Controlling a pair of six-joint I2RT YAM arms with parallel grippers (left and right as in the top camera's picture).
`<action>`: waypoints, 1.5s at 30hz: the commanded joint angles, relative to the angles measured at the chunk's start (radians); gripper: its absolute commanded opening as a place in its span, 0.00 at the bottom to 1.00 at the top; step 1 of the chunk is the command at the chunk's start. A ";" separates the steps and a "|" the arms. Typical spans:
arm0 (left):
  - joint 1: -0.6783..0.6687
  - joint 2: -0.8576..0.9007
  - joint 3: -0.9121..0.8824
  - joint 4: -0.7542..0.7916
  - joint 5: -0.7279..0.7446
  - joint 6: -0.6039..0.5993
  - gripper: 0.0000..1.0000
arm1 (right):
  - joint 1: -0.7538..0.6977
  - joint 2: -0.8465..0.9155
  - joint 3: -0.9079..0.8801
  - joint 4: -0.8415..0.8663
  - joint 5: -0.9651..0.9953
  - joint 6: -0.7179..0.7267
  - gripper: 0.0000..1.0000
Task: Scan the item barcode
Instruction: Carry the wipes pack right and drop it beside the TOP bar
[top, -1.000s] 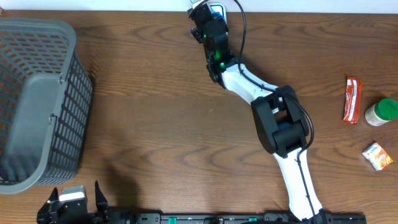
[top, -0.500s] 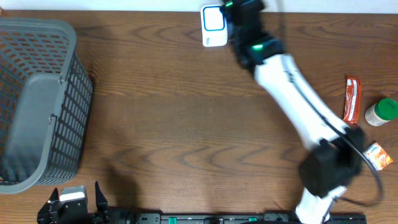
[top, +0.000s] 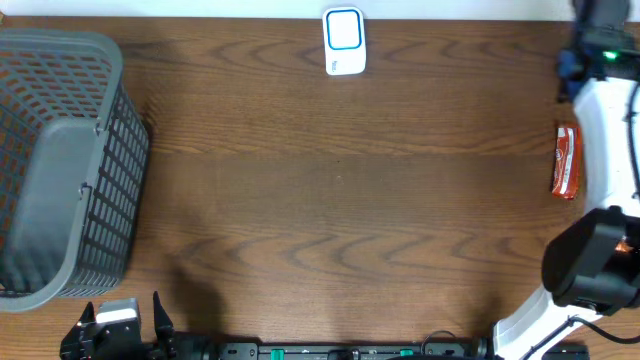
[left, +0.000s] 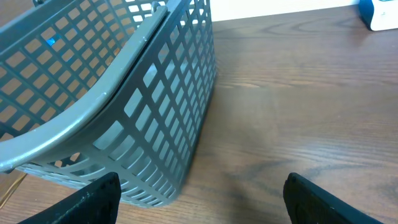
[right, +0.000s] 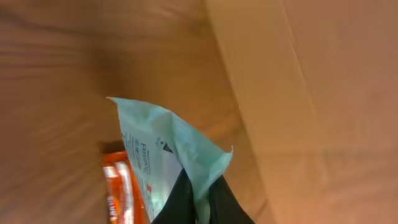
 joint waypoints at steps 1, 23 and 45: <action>0.003 -0.006 0.002 0.001 -0.002 0.002 0.84 | -0.060 -0.018 -0.001 -0.003 -0.076 0.157 0.01; 0.003 -0.006 0.002 -0.005 -0.002 0.002 0.84 | -0.135 0.058 -0.231 0.204 0.090 0.398 0.99; 0.003 -0.006 0.002 0.360 -0.003 0.093 0.84 | -0.067 -0.765 -0.029 0.458 -0.423 0.323 0.99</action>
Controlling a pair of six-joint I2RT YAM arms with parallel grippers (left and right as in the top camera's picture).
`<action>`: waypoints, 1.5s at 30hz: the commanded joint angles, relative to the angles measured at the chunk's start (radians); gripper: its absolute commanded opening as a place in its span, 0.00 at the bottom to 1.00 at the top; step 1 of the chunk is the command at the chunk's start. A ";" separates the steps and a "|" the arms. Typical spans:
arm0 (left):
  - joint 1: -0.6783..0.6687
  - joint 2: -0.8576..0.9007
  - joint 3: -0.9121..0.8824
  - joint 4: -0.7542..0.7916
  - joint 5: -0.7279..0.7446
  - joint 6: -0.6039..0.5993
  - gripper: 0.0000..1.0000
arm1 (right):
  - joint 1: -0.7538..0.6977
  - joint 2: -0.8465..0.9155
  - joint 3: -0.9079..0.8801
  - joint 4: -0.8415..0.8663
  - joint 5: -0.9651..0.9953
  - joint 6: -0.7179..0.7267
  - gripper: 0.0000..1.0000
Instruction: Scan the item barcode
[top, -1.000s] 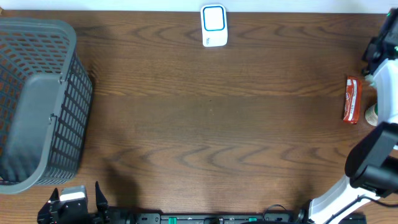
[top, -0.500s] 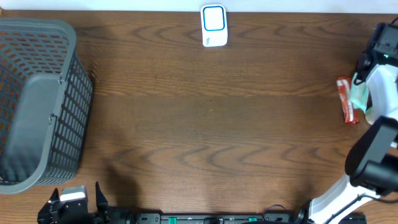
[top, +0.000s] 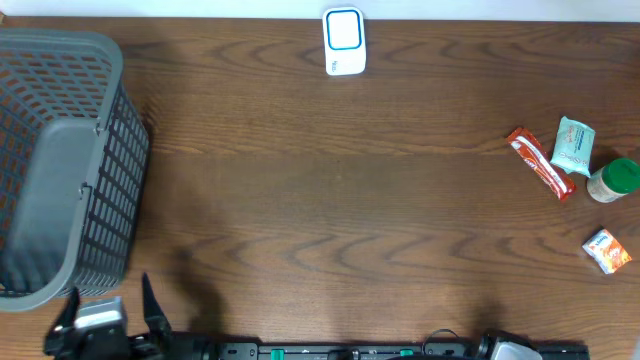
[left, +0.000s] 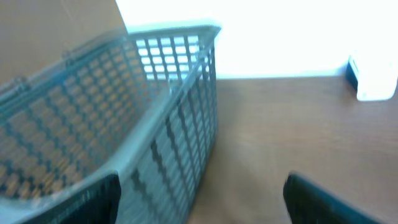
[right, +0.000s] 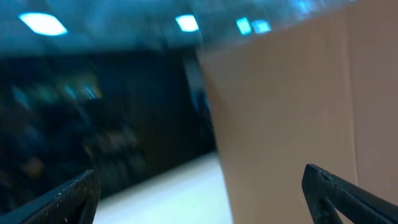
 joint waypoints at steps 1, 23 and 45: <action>0.003 -0.006 0.003 0.153 -0.003 0.108 0.84 | 0.001 -0.069 -0.012 -0.012 -0.163 -0.025 0.99; 0.003 -0.002 -0.158 0.272 -0.003 0.257 0.84 | 0.216 -0.778 -0.729 0.119 -0.344 -0.012 0.99; 0.003 -0.002 -0.161 -0.126 -0.003 0.257 0.84 | 0.191 -1.161 -0.945 0.208 -0.263 0.067 0.99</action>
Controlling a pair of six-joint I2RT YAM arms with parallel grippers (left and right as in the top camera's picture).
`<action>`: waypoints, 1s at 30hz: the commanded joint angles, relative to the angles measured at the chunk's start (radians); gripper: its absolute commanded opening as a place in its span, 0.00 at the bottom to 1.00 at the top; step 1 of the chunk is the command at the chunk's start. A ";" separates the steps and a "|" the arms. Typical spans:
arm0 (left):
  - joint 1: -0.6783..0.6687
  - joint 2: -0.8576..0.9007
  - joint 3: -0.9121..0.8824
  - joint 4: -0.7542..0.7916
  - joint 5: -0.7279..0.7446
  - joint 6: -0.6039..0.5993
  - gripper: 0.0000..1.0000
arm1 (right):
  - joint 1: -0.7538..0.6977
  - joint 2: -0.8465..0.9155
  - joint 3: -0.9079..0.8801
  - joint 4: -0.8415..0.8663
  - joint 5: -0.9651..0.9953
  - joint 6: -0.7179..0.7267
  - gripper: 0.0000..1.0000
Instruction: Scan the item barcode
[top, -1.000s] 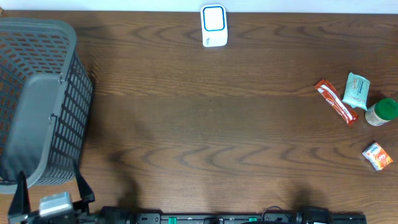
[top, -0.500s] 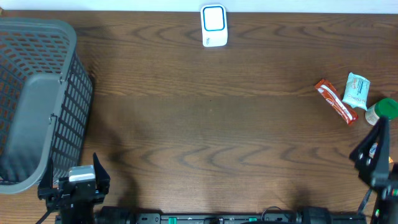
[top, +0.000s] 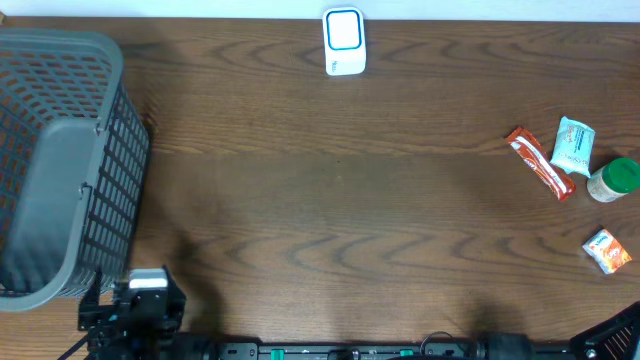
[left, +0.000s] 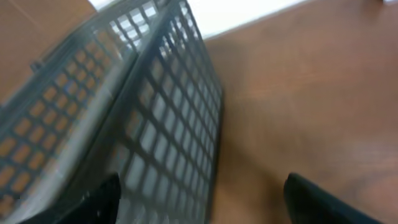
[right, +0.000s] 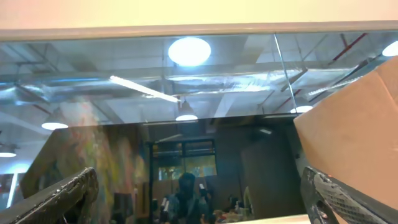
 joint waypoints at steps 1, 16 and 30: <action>0.003 -0.002 0.001 -0.069 -0.002 0.009 0.84 | -0.006 0.001 -0.012 -0.003 0.014 0.012 0.99; 0.003 -0.002 0.001 -0.359 -0.002 0.006 0.84 | -0.006 0.001 -0.019 -0.279 0.029 0.060 0.99; 0.003 -0.002 0.001 -0.359 -0.002 0.006 0.84 | -0.004 -0.003 -0.600 0.063 -0.002 0.319 0.99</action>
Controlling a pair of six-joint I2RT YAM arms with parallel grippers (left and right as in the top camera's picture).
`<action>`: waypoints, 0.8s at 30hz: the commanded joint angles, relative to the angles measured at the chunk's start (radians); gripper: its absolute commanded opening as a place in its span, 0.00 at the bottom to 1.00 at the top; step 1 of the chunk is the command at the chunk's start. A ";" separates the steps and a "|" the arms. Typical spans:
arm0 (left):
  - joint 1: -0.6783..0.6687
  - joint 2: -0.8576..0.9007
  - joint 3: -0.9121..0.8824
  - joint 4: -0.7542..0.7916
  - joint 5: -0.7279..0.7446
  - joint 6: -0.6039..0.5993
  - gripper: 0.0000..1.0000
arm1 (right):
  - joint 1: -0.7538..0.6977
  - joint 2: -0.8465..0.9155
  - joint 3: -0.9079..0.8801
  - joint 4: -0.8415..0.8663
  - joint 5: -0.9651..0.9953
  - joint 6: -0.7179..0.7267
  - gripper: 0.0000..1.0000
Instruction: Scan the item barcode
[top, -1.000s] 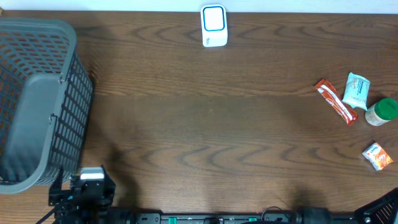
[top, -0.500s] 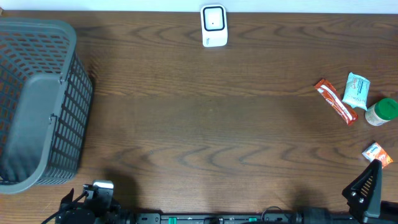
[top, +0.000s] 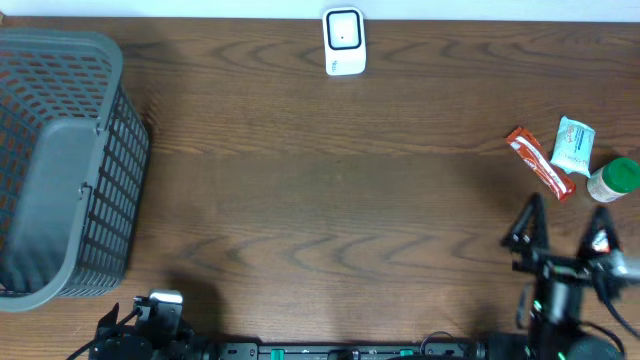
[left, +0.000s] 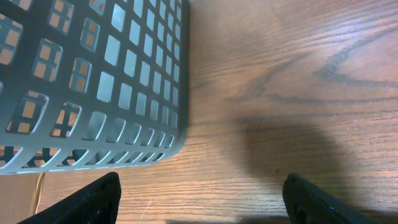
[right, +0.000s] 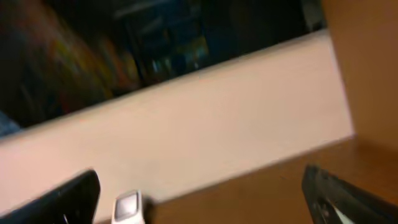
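Observation:
The white barcode scanner (top: 343, 41) stands at the table's far edge, centre; it also shows small and blurred in the right wrist view as the scanner (right: 127, 206). At the right lie a red snack bar (top: 538, 163), a teal packet (top: 573, 146) and a green-lidded jar (top: 612, 180). My right gripper (top: 562, 235) stands open just in front of them, holding nothing. It faces the back wall, right gripper (right: 199, 199) fingers wide apart. My left gripper (left: 199, 205) is open and empty over bare wood beside the basket, and in the overhead view the left gripper (top: 138, 338) sits low at the front left edge.
A grey mesh basket (top: 60, 160) fills the left side; its corner (left: 124, 112) is close to my left gripper. The brown wooden table (top: 330, 200) stretches between basket and items. A pale wall (right: 205, 137) rises behind the table's far edge.
My right arm has come into the overhead view, open, at the front right by the items, covering the spot of a small orange packet. The left wrist now looks down at the basket's lower corner.
At first my right arm was over the right-hand items, shut on the teal packet. Then it was out of the overhead view, open, with the items lying on the table. It stayed away, and now stands open beside them. The left gripper stayed open by the basket.

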 joint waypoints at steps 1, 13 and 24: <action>0.003 -0.002 0.000 -0.024 -0.002 0.010 0.84 | -0.004 -0.008 -0.112 0.116 -0.011 0.098 0.99; 0.003 -0.002 0.000 -0.024 -0.002 0.010 0.84 | 0.050 -0.009 -0.303 0.397 0.112 0.105 0.99; 0.003 -0.002 0.000 -0.024 -0.002 0.010 0.84 | 0.058 -0.009 -0.303 0.047 0.134 0.106 0.99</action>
